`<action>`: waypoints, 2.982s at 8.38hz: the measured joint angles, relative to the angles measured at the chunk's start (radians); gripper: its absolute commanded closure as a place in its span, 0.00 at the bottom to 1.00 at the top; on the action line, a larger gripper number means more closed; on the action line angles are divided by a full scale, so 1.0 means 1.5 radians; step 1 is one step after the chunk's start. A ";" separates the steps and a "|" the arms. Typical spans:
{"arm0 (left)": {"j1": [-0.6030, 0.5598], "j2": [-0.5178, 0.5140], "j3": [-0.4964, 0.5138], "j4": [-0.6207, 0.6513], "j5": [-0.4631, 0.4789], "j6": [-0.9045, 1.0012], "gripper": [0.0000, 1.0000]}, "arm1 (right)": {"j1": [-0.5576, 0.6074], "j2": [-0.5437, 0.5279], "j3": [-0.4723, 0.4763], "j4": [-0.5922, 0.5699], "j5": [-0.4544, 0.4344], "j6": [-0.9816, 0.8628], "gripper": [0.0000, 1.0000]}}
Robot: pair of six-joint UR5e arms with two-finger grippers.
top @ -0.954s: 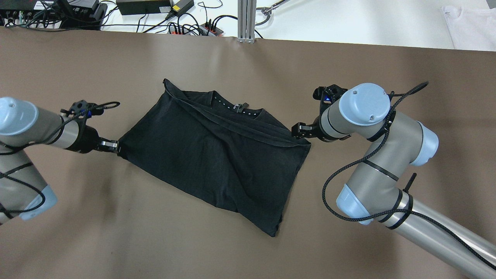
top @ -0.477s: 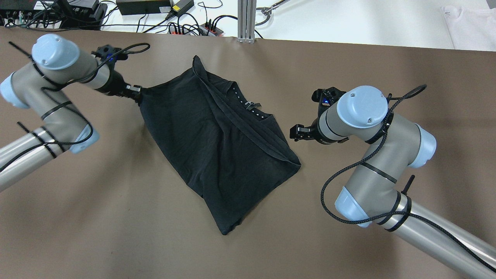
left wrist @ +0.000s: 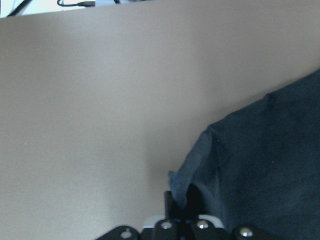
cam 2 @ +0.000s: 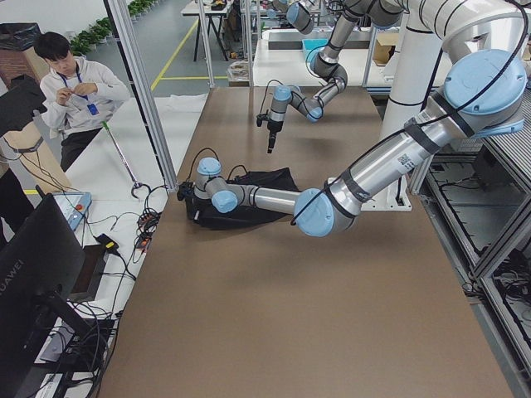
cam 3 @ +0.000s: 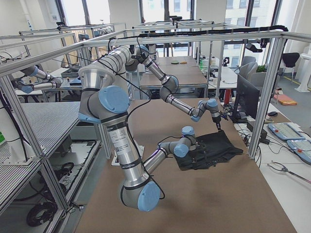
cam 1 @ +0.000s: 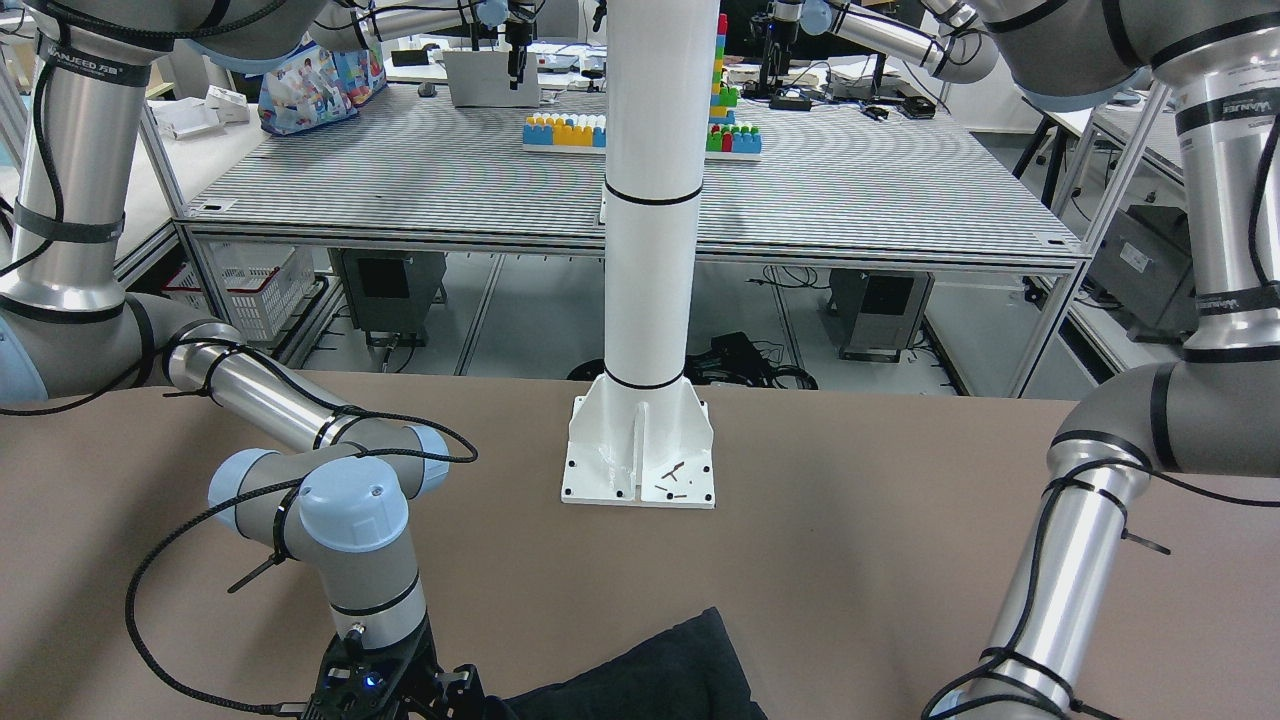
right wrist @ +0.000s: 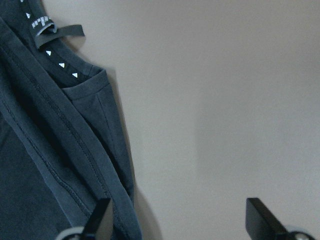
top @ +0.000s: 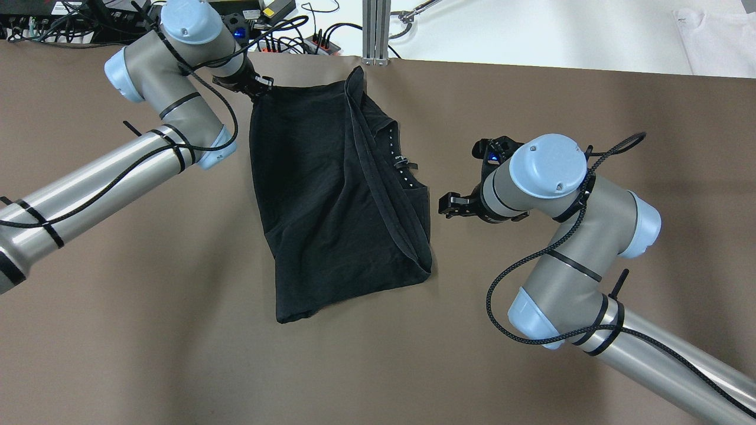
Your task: Fold clothes
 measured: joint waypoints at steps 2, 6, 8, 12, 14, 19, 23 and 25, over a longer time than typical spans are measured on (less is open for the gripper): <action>0.000 -0.046 0.060 -0.002 0.013 0.033 0.00 | -0.001 0.001 0.000 0.000 0.000 0.000 0.06; -0.051 -0.050 0.053 -0.004 -0.040 0.102 0.00 | -0.011 0.001 -0.003 0.004 -0.002 0.033 0.11; -0.067 -0.007 -0.012 -0.002 -0.074 0.102 0.00 | -0.032 -0.001 -0.016 0.063 -0.011 0.150 0.14; -0.066 0.033 -0.069 -0.004 -0.081 0.095 0.00 | -0.108 0.003 -0.046 0.124 -0.117 0.346 0.39; -0.066 0.036 -0.076 -0.005 -0.081 0.092 0.00 | -0.121 0.019 -0.072 0.126 -0.154 0.369 0.37; -0.066 0.043 -0.087 -0.004 -0.080 0.090 0.00 | -0.126 0.058 -0.134 0.127 -0.176 0.371 0.36; -0.066 0.044 -0.087 -0.005 -0.081 0.090 0.00 | -0.131 0.065 -0.143 0.127 -0.180 0.375 1.00; -0.066 0.045 -0.087 -0.005 -0.081 0.090 0.00 | -0.131 0.069 -0.142 0.127 -0.179 0.379 1.00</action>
